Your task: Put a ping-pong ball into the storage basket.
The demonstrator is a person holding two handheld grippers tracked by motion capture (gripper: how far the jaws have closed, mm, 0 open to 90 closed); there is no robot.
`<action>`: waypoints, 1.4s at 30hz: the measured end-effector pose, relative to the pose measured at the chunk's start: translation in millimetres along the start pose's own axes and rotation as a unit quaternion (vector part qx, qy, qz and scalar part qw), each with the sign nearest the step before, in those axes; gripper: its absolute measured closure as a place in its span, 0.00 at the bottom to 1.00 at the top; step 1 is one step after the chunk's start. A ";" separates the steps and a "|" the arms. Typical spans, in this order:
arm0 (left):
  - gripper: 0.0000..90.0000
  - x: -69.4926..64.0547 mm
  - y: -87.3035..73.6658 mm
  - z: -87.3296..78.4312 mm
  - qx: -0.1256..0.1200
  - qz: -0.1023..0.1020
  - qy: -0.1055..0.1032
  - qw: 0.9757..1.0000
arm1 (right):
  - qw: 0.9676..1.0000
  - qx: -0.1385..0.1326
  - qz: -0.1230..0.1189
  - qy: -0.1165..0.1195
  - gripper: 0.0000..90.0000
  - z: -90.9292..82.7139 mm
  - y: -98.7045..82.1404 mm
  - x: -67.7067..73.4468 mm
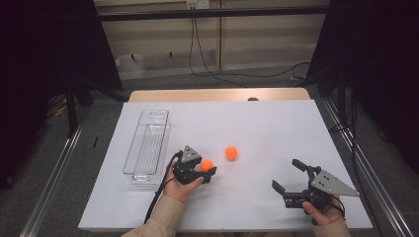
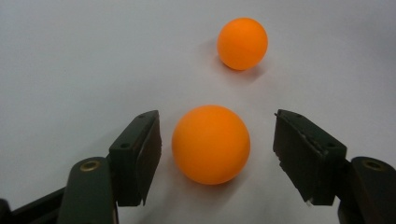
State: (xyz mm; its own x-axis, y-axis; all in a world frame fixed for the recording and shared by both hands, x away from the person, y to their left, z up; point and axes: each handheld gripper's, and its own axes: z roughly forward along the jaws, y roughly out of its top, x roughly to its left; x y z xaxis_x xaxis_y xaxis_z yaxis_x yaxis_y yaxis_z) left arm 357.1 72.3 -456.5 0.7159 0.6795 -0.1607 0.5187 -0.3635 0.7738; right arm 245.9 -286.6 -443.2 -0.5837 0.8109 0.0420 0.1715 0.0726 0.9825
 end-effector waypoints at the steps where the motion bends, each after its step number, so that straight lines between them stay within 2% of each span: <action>1: 0.36 -0.4 0.0 0.4 0.001 -0.004 -0.001 1.000 | 1.000 0.000 0.001 0.000 0.02 -0.1 0.1 0.1; 9: 0.38 0.3 -0.2 1.6 0.013 -0.003 -0.002 1.000 | 1.000 0.000 0.001 0.000 0.02 -0.1 0.1 0.0; 11: 0.39 -0.6 -0.5 2.4 0.011 -0.008 -0.003 1.000 | 1.000 0.000 0.000 0.000 0.02 -0.1 0.1 0.0; 42: 0.46 3.0 -2.3 6.3 0.035 -0.009 0.006 0.999 | 1.000 -0.001 0.000 0.000 0.03 -0.1 0.0 -0.2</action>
State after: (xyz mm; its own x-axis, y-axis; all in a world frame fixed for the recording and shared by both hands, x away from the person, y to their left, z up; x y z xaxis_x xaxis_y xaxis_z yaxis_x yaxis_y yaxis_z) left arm 361.0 71.2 -462.7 0.7000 0.6944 -0.1667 0.5636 -0.3938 0.7261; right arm 245.9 -286.8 -443.2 -0.5841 0.8106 0.0426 0.1710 0.0716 0.9827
